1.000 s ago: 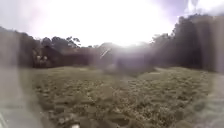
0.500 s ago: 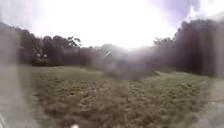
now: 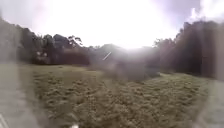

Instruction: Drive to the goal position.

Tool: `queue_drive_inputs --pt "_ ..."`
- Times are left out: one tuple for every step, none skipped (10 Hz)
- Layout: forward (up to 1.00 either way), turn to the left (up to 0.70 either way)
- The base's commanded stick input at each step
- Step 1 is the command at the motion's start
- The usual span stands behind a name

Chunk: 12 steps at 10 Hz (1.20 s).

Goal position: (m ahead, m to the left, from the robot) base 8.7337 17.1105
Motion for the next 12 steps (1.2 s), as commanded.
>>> queue_drive_inputs --pt "0.7 0.0" --pt "0.7 0.0" --pt "0.7 0.0" --pt "0.7 0.0" --pt "0.7 0.0" --pt "0.7 0.0" --pt "0.7 0.0" --pt "0.7 0.0" --pt "0.7 0.0" --pt "0.7 0.0" --pt "0.7 0.0" --pt "0.7 0.0"
